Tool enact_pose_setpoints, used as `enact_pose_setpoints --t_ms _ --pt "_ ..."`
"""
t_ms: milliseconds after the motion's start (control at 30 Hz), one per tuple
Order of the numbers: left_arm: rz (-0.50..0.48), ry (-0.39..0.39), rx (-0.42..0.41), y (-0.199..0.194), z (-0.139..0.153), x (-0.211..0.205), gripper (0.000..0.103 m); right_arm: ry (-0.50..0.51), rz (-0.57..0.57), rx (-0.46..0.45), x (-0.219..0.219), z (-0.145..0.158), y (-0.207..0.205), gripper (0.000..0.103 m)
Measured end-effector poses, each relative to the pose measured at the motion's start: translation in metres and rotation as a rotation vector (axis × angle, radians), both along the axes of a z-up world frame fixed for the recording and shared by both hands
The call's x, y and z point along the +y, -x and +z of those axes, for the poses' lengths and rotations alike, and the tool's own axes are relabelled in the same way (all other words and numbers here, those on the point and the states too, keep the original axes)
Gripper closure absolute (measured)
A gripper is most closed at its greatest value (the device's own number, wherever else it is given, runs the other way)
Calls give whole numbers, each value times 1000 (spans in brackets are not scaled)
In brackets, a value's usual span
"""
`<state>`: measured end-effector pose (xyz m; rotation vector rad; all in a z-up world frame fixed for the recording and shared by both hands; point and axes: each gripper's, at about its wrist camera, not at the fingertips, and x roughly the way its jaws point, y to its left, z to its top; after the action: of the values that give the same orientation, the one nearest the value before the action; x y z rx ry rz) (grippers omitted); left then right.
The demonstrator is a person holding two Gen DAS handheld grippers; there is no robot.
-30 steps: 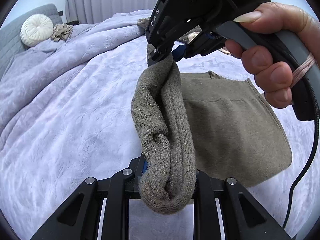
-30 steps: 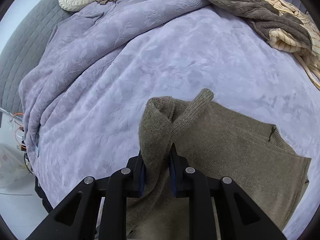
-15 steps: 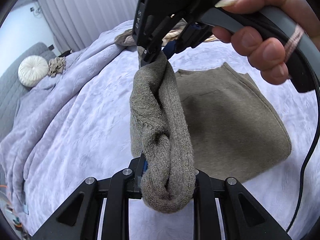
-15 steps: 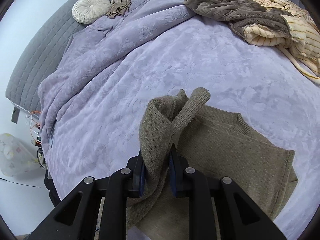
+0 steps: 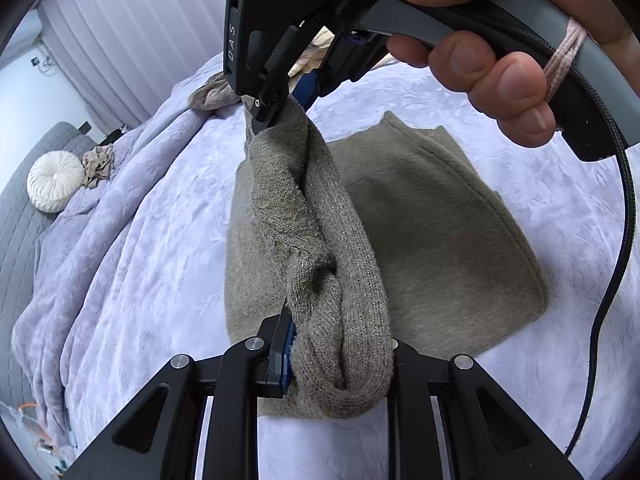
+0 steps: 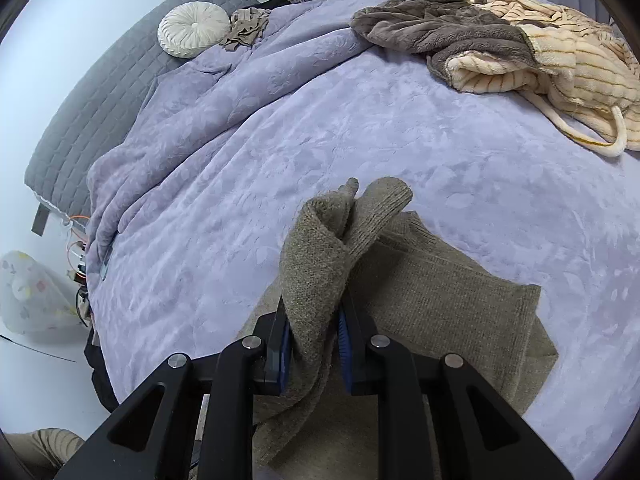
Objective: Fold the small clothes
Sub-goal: 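Grasp the same edge with the right tool while the left tool lifts it, then fold the held side edge over the sweater with both tools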
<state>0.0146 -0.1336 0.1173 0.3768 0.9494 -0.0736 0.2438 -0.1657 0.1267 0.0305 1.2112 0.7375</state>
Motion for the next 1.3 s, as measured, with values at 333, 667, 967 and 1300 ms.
enact_pose_setpoints --t_ms 333,667,967,1300 --pt "-54 -47 7 4 -3 -34 80 -41 -17 -17 -41 -6 2 82" --pt "-128 -84 19 9 -10 -69 80 -80 -63 -22 -87 -14 6 82" --pt "-171 -128 54 12 -28 -89 80 -112 -137 12 -120 -44 10 82" --pt "-150 -102 97 -2 -30 -86 80 -139 -154 18 -120 -55 6 82"
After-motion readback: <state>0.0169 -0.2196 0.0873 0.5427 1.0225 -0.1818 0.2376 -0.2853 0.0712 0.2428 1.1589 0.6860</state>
